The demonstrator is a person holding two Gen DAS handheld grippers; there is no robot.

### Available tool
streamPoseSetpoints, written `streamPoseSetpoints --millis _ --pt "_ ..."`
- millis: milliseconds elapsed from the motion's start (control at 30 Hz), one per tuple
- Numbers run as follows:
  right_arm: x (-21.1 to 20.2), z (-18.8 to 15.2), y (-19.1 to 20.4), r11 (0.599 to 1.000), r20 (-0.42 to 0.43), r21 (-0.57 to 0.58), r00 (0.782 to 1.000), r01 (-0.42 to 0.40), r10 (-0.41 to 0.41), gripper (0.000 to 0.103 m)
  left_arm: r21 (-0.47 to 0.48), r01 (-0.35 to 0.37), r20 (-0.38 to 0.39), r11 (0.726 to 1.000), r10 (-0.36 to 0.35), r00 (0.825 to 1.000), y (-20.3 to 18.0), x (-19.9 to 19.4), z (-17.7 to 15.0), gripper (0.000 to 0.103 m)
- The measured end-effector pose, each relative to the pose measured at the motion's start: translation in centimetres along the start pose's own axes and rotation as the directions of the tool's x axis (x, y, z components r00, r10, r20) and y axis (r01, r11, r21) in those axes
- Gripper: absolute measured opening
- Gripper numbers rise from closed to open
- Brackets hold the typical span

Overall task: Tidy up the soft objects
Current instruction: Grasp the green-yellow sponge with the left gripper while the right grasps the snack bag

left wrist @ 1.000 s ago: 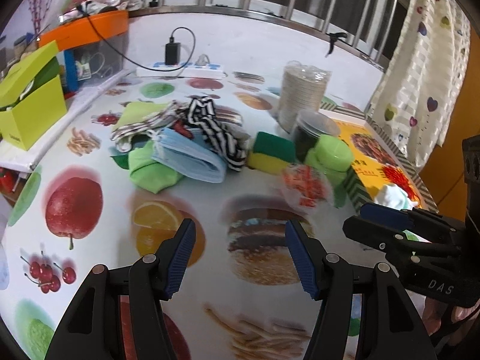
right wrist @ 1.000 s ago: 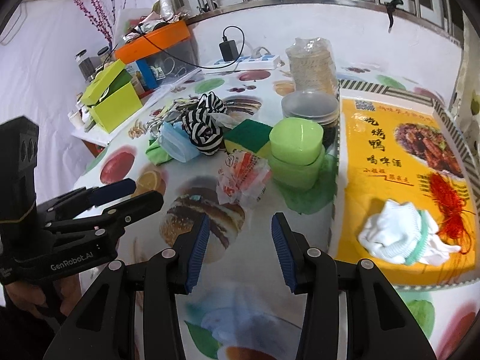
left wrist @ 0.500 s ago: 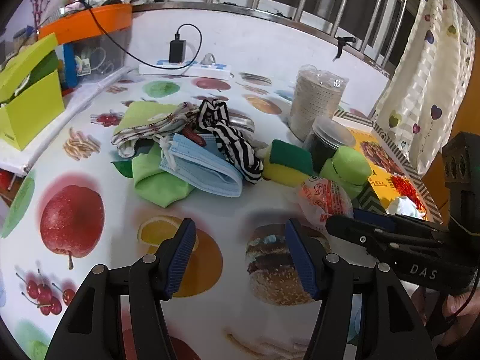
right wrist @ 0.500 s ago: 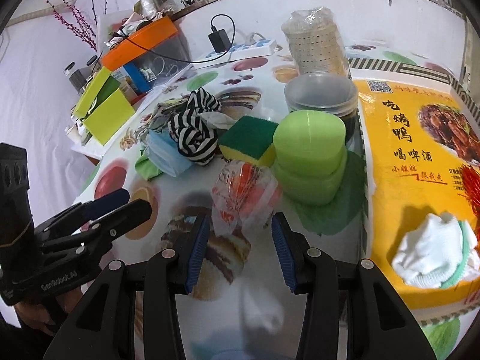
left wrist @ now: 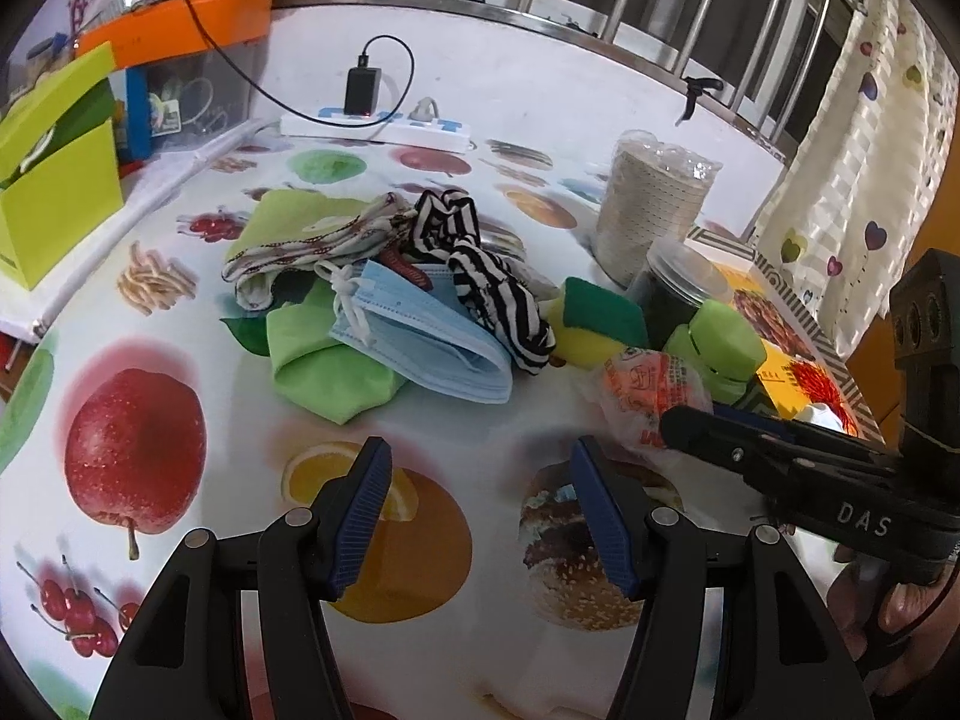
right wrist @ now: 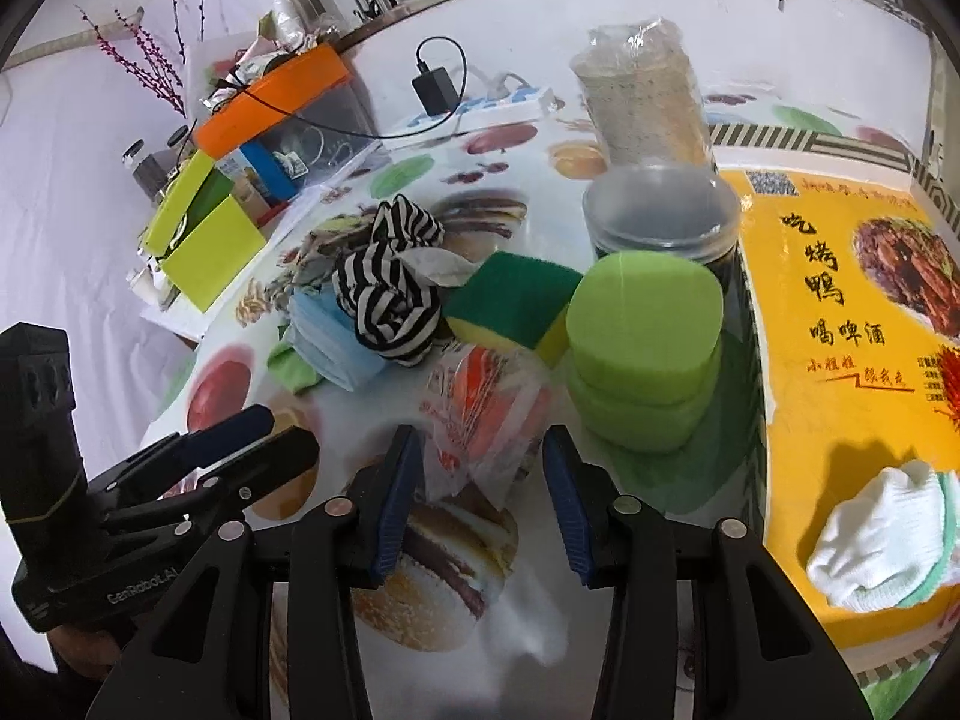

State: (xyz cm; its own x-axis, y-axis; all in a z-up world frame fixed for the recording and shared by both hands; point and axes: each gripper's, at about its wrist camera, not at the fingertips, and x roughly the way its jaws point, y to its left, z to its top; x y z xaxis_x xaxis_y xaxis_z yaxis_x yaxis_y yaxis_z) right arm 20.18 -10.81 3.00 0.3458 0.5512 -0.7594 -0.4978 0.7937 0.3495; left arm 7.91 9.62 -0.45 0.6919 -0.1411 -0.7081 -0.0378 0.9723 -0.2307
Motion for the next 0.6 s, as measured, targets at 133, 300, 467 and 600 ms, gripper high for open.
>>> streamPoseSetpoints --millis 133,300,467,600 --pt "0.1 -0.1 -0.2 1.0 -0.002 -0.005 1.0 -0.001 0.001 0.017 0.0 0.004 -0.001 1.0 -0.004 1.0 0.0 0.1 0.0 0.062" --pt "-0.4 -0.4 -0.2 1.0 0.006 -0.019 1.0 -0.002 0.002 0.012 0.014 0.014 0.008 1.0 -0.015 1.0 -0.5 0.0 0.2 0.062" --pt "-2.2 -1.0 0.0 0.999 0.032 -0.046 0.999 0.002 -0.001 0.011 0.037 0.03 0.023 0.999 -0.031 0.999 -1.6 0.0 1.0 0.062" --pt "-4.1 -1.4 -0.3 0.999 0.063 -0.048 0.998 0.018 -0.015 0.011 0.066 0.051 0.031 0.997 -0.053 0.998 -2.8 0.1 1.7 0.062"
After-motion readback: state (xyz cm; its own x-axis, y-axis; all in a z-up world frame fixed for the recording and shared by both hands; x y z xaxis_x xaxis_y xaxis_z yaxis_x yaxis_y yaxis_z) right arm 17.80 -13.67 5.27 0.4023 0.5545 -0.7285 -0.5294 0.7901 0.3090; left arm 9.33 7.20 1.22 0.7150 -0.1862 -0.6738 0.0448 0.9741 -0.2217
